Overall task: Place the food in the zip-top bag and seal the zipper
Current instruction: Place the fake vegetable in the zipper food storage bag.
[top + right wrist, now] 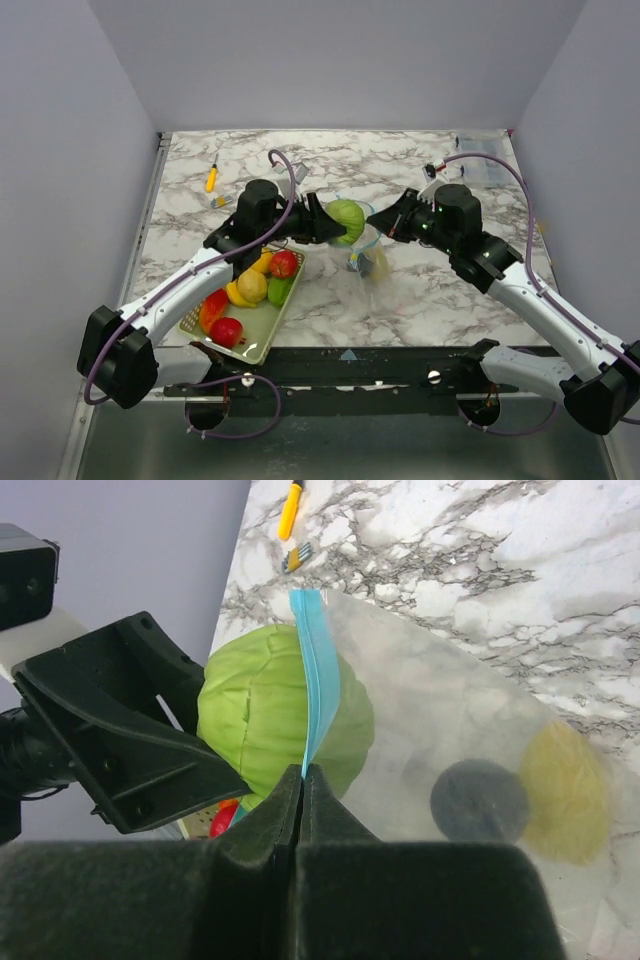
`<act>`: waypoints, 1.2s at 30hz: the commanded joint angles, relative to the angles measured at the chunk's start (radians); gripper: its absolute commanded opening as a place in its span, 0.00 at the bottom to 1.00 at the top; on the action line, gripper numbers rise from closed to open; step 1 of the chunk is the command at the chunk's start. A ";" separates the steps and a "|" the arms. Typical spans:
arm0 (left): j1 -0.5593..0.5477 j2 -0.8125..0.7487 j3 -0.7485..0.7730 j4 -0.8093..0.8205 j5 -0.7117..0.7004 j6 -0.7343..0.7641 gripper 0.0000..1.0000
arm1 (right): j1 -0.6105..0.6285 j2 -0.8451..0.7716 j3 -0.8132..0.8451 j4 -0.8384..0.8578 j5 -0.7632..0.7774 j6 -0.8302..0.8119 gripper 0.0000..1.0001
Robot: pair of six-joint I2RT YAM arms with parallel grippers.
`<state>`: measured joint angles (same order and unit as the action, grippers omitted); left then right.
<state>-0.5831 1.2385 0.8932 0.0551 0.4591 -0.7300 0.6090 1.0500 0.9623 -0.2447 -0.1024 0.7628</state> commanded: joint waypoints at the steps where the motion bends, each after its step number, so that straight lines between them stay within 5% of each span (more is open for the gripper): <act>1: -0.006 -0.003 0.117 -0.235 -0.007 0.089 0.10 | 0.006 -0.004 0.028 0.046 0.007 0.009 0.01; 13: -0.024 0.103 0.350 -0.614 0.066 0.242 0.53 | 0.006 0.028 0.049 0.044 -0.004 -0.002 0.00; 21: -0.063 0.170 0.454 -0.776 -0.008 0.353 0.55 | 0.006 0.017 0.065 0.033 0.018 -0.006 0.01; 29: -0.064 0.117 0.478 -0.775 0.047 0.380 0.89 | 0.006 0.022 0.058 0.026 0.021 -0.022 0.01; 36: -0.064 0.031 0.515 -0.782 -0.049 0.396 0.93 | 0.005 0.028 0.056 0.028 0.015 -0.023 0.01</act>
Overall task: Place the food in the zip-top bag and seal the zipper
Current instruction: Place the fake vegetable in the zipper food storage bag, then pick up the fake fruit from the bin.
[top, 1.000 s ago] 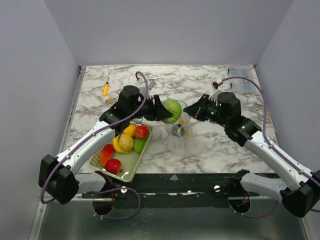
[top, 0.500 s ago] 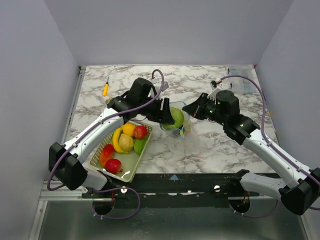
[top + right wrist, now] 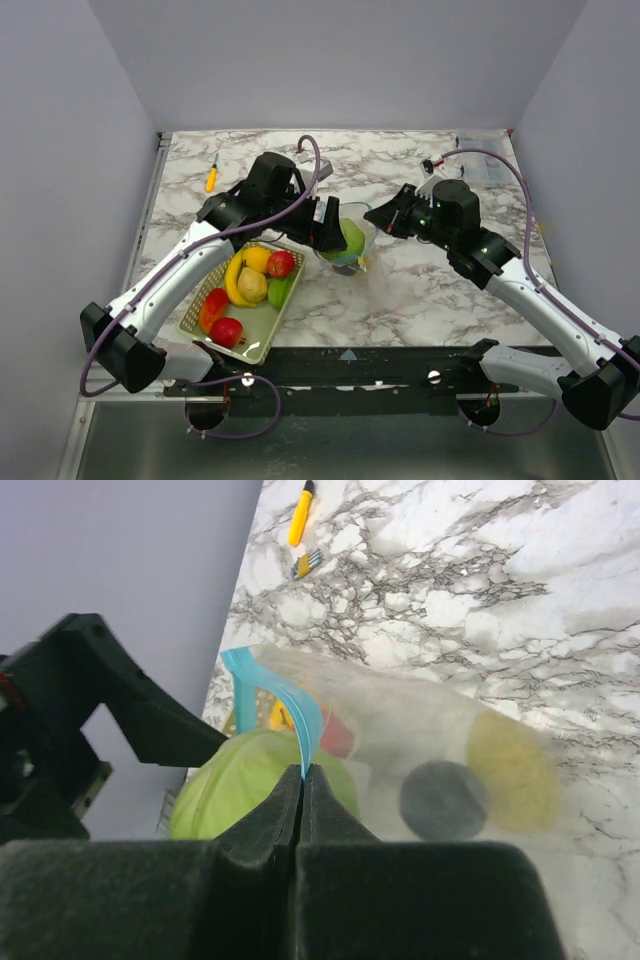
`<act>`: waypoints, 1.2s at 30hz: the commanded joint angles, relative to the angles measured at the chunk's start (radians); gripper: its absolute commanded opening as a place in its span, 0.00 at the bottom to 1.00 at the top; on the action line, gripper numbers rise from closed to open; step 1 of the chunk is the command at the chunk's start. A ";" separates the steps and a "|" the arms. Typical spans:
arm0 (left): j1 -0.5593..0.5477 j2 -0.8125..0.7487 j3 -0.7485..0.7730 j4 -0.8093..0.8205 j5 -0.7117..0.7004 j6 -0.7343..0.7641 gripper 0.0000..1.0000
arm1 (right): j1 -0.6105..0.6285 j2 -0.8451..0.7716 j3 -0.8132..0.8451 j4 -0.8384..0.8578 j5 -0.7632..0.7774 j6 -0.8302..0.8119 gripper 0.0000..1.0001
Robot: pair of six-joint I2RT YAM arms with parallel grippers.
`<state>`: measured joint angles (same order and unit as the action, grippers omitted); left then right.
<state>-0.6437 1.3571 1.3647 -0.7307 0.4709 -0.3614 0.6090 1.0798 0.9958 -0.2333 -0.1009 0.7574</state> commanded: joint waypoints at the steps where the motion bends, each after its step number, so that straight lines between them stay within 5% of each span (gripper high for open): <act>1: -0.002 -0.098 0.042 0.010 -0.066 0.027 0.93 | 0.006 -0.004 0.021 0.017 0.013 -0.018 0.01; 12: -0.002 -0.156 -0.007 0.009 -0.110 0.033 0.93 | 0.006 -0.015 0.012 0.017 0.013 -0.013 0.01; 24: 0.025 -0.341 -0.229 0.048 -0.387 -0.003 0.87 | 0.006 -0.040 -0.011 0.015 0.023 -0.001 0.01; 32: 0.097 -0.370 -0.441 0.012 -0.624 -0.200 0.93 | 0.006 -0.042 -0.015 0.015 0.023 -0.001 0.01; 36: 0.202 -0.318 -0.517 -0.008 -0.615 -0.290 0.93 | 0.006 -0.043 -0.025 0.017 0.026 -0.002 0.01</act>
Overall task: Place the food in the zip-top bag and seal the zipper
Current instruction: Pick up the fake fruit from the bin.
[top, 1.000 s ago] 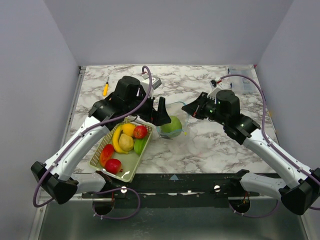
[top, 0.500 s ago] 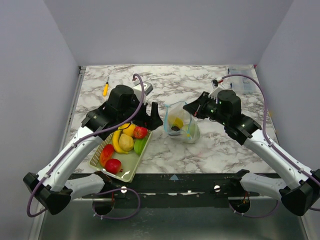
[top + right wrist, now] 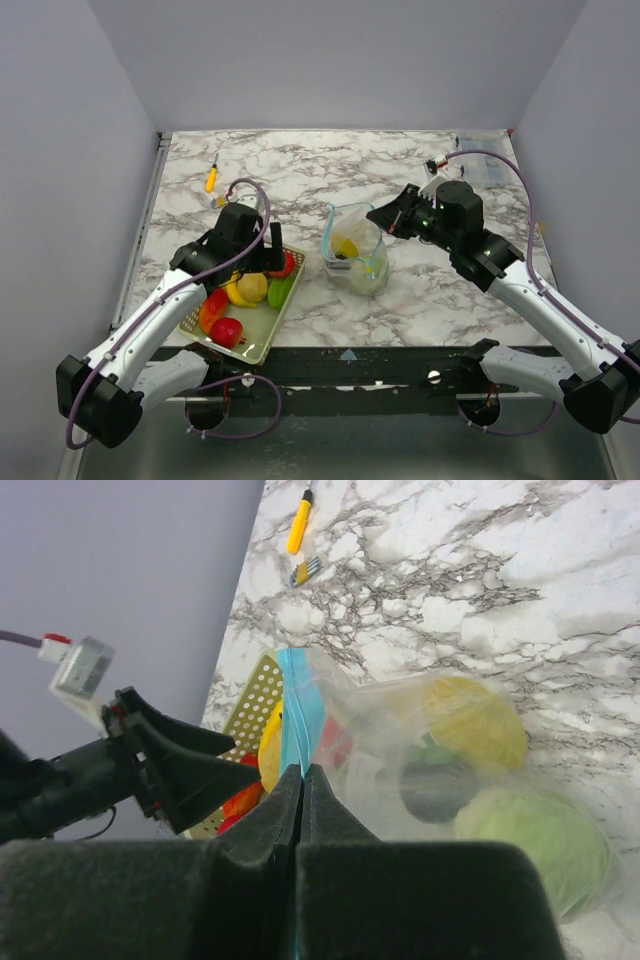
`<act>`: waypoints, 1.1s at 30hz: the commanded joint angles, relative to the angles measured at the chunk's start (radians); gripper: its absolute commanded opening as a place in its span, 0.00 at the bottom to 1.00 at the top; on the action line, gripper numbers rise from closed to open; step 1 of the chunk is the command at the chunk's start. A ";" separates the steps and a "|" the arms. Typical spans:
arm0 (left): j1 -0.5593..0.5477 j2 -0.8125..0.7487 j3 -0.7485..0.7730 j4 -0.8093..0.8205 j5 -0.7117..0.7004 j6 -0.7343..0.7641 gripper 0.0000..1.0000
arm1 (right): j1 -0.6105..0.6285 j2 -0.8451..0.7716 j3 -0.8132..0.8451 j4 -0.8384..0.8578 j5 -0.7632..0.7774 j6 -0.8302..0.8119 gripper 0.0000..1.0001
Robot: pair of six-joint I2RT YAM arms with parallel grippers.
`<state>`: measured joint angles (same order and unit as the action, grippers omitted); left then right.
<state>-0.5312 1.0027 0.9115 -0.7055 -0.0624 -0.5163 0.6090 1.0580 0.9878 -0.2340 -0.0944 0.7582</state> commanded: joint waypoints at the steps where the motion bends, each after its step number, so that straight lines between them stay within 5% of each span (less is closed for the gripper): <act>1: 0.115 0.042 -0.087 -0.019 -0.070 -0.156 0.92 | 0.006 -0.020 -0.017 0.017 0.020 -0.003 0.01; 8: 0.198 0.049 -0.229 0.091 -0.070 -0.246 0.86 | 0.006 -0.031 -0.017 0.007 0.029 -0.007 0.01; 25: 0.198 0.143 -0.256 0.145 -0.102 -0.283 0.76 | 0.005 -0.026 -0.023 0.009 0.025 -0.004 0.01; 33: 0.198 0.052 -0.248 0.104 -0.126 -0.277 0.66 | 0.005 -0.019 -0.026 0.015 0.021 -0.004 0.01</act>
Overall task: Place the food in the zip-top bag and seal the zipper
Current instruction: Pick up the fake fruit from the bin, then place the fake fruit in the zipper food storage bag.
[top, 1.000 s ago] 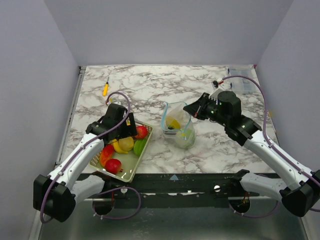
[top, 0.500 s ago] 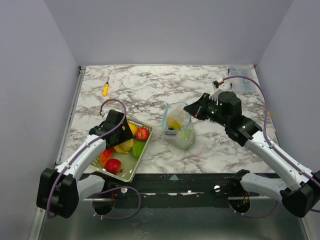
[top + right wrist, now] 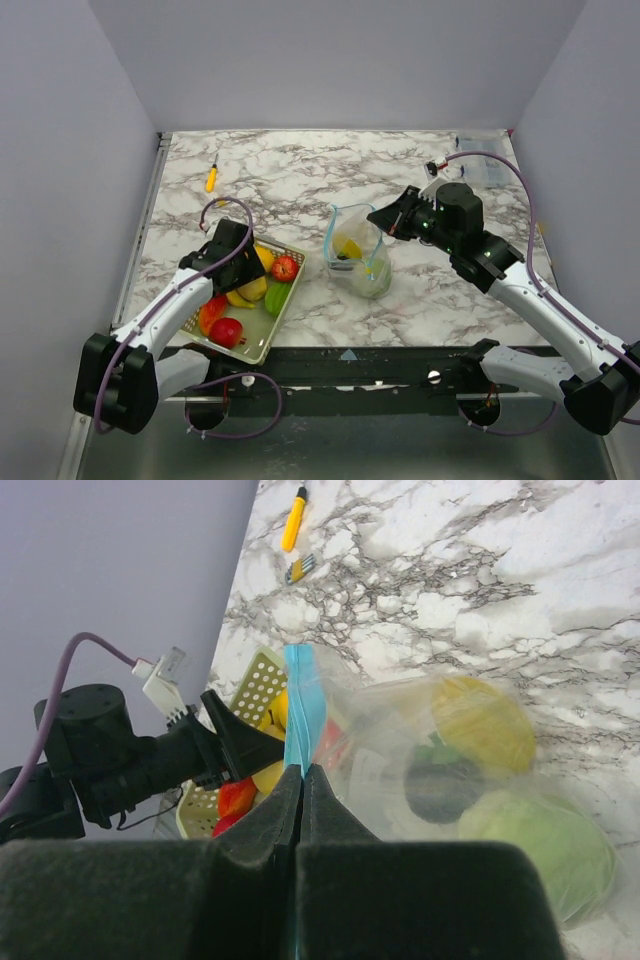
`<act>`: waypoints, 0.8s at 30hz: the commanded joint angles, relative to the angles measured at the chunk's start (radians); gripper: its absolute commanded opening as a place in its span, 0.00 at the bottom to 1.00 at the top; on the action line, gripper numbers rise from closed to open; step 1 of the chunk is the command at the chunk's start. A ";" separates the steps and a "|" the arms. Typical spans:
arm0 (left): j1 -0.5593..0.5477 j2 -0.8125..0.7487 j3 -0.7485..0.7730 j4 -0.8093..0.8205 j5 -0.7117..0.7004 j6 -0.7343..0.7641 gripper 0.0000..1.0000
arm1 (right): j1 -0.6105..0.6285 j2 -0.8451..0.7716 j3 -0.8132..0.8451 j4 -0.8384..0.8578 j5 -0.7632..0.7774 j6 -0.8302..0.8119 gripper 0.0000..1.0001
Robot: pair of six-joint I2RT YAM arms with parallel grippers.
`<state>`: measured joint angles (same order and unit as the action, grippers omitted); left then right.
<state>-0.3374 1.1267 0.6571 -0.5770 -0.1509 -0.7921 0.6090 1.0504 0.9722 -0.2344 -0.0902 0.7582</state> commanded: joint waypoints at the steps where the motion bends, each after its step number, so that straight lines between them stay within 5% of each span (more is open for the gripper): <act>1: 0.004 -0.090 0.011 -0.028 -0.042 0.002 0.63 | 0.006 -0.010 -0.012 0.018 0.015 -0.003 0.01; 9: 0.005 -0.221 0.108 -0.084 -0.006 0.056 0.61 | 0.005 -0.010 -0.007 0.018 0.013 -0.001 0.01; 17: 0.005 -0.328 0.152 0.140 0.487 0.160 0.61 | 0.006 -0.006 0.000 0.017 0.009 -0.002 0.01; 24: -0.012 -0.356 0.136 0.416 0.719 0.079 0.55 | 0.006 -0.002 0.003 0.015 0.003 -0.003 0.01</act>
<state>-0.3355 0.7887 0.7853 -0.3931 0.3431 -0.6815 0.6090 1.0508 0.9695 -0.2337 -0.0910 0.7582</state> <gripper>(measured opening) 0.674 0.007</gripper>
